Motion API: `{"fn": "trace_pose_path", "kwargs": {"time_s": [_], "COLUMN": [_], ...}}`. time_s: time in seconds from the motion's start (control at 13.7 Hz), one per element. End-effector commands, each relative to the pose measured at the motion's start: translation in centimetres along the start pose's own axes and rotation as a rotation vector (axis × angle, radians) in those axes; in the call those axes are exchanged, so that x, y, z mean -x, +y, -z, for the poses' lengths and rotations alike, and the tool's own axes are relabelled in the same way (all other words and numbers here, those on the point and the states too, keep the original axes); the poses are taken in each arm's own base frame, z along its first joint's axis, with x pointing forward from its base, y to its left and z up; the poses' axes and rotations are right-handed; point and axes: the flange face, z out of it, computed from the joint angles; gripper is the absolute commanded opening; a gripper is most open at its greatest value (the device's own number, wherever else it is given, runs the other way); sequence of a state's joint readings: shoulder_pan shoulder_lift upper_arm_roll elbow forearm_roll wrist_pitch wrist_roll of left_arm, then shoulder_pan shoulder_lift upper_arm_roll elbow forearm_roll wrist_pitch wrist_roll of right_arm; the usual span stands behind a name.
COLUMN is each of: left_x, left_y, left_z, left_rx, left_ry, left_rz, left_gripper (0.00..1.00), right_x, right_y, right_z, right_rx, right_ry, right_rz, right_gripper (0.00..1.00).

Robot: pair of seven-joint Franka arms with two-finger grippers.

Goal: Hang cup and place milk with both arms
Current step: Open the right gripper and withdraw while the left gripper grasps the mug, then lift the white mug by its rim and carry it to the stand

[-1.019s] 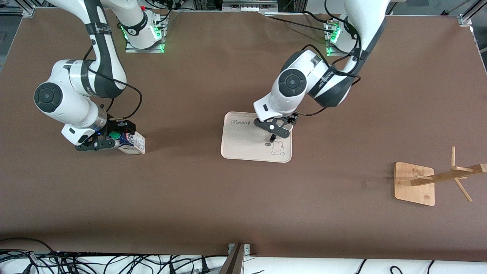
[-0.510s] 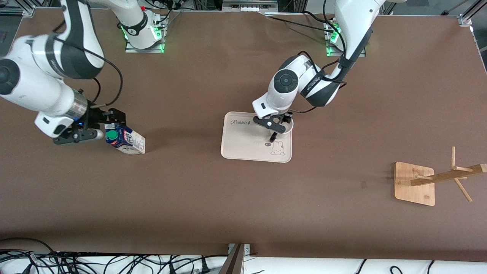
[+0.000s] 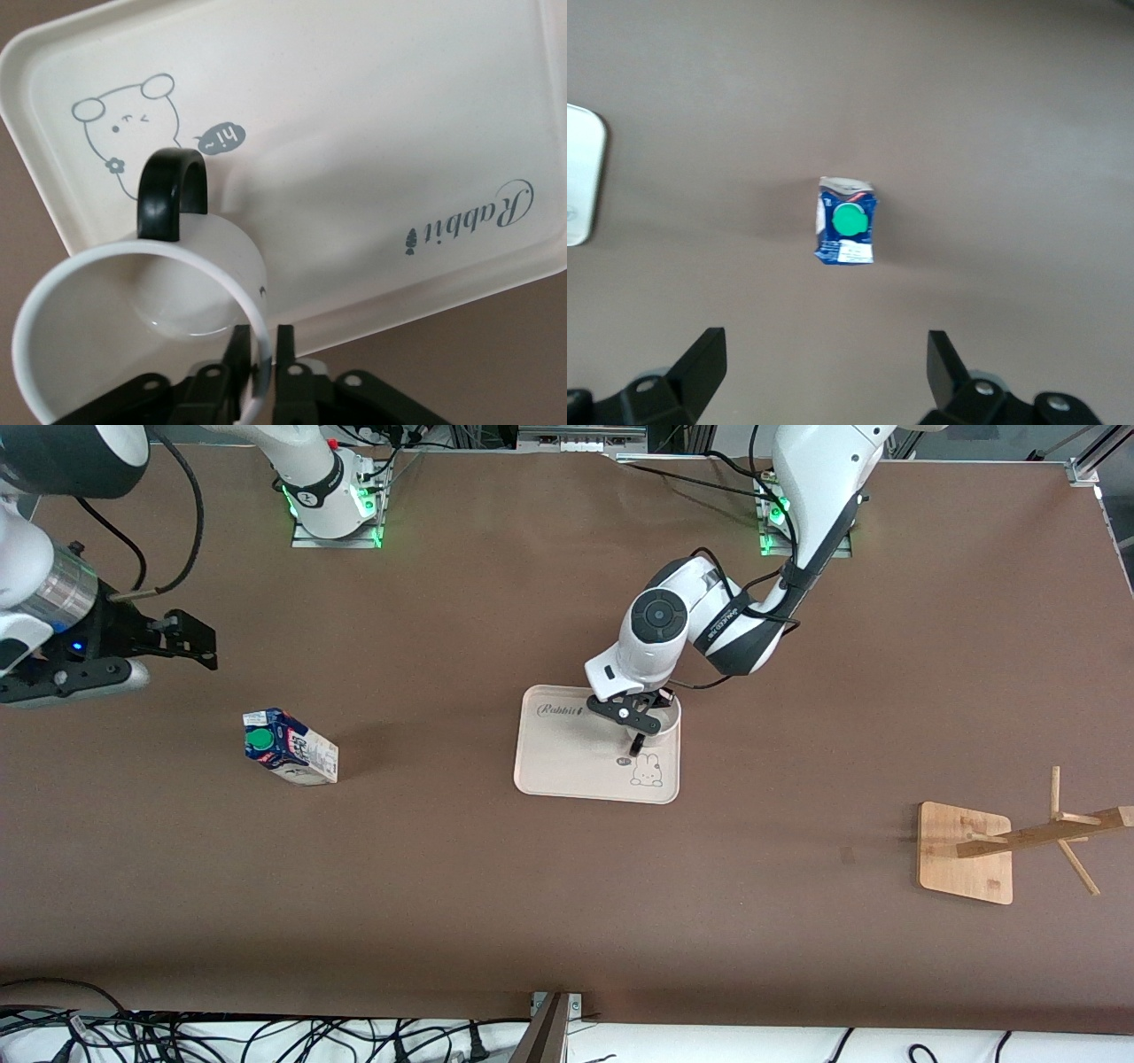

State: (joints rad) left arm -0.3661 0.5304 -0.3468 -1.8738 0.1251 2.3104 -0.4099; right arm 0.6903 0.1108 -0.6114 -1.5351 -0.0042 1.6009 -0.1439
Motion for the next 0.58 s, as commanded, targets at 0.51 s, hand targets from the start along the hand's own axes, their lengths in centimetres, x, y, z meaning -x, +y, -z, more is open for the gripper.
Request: {"fn": "trace_pose_path", "kwargs": {"time_s": [0.51], "left_x": [-6.2], "left_y": [-10.2], "left_z": [18.1], "left_rx": [-0.025], "left_ry": [0.099], "left_rz": [0.217], "left_gripper": [0.0], "right_x": [2.6], "right_y": [0.1], "right_z": [-1.7], "right_rx": [-0.041], "right_ry": [-0.002], "right_rz": [-0.037], "right_gripper": [1.0]}}
